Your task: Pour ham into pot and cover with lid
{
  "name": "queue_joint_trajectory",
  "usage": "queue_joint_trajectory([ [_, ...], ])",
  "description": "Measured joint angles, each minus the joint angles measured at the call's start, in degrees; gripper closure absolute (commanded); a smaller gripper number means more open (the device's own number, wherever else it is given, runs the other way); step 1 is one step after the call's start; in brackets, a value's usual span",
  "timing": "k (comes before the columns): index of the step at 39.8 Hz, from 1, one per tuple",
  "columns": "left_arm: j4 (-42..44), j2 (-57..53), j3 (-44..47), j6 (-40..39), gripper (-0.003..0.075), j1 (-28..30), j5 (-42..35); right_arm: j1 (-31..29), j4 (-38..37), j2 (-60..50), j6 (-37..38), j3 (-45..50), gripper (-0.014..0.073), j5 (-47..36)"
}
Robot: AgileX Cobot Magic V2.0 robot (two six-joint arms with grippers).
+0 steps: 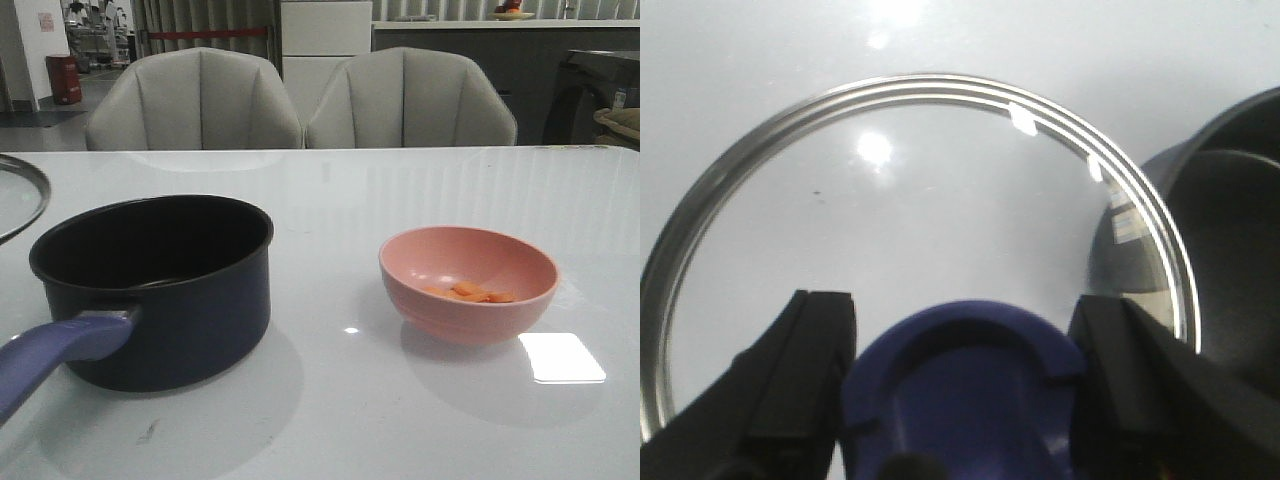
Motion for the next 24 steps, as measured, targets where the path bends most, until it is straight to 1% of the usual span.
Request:
queue_joint_trajectory([
  [4, 0.0, -1.2, 3.1, 0.0, 0.0398, 3.4, -2.1, 0.0, 0.0, 0.0, 0.0, 0.0, 0.0451, 0.0],
  [11, -1.1, -1.3, 8.7, 0.0, 0.0398, 6.5, -7.5, 0.0, 0.0, 0.0, 0.0, 0.0, 0.0451, 0.0],
  [17, -2.2, -0.9, 12.2, 0.0, 0.0398, 7.8, -12.2, 0.0, 0.0, 0.0, 0.0, 0.0, 0.0451, 0.0],
  [24, -2.4, 2.3, 13.1, 0.0, 0.0395, 8.1, -14.6, 0.0, 0.0, 0.0, 0.0, 0.0, 0.0451, 0.0],
])
